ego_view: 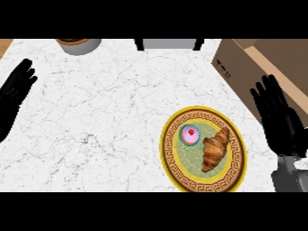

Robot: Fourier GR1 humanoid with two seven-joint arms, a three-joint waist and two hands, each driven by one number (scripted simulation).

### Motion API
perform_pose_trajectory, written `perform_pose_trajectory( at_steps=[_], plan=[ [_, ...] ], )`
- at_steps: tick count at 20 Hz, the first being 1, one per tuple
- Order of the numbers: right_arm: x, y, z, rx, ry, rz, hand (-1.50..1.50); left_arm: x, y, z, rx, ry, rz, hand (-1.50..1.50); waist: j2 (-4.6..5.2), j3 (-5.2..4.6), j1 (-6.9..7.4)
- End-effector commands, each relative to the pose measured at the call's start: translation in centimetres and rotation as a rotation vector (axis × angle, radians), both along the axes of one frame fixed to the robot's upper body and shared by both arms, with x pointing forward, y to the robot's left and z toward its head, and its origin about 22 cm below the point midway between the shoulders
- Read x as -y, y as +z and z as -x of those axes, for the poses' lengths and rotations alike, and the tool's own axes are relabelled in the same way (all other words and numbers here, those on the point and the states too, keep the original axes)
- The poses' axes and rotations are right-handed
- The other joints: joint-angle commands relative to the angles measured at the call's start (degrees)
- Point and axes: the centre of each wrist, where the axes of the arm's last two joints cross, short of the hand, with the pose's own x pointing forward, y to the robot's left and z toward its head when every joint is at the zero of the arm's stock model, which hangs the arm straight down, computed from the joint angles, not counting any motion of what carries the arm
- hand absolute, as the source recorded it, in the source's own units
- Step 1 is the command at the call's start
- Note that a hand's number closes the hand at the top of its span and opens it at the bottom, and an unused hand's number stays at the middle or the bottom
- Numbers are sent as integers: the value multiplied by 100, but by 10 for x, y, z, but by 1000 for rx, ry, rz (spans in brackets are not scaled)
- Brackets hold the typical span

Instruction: Pick the cupcake from the plate and place it in the cardboard box

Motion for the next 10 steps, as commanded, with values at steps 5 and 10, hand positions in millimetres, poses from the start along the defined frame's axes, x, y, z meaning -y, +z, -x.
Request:
perform_pose_trajectory(
  at_steps=[5, 10],
  plan=[
    [35, 83, 21, 309, -409, 421, -150, 10, 8, 1, 124, -141, -95, 0, -132, -26, -316],
    [42, 72, 62, 124, -495, 734, -150, 26, -20, 8, 106, -213, -76, 0, -55, -24, -440]
  ],
)
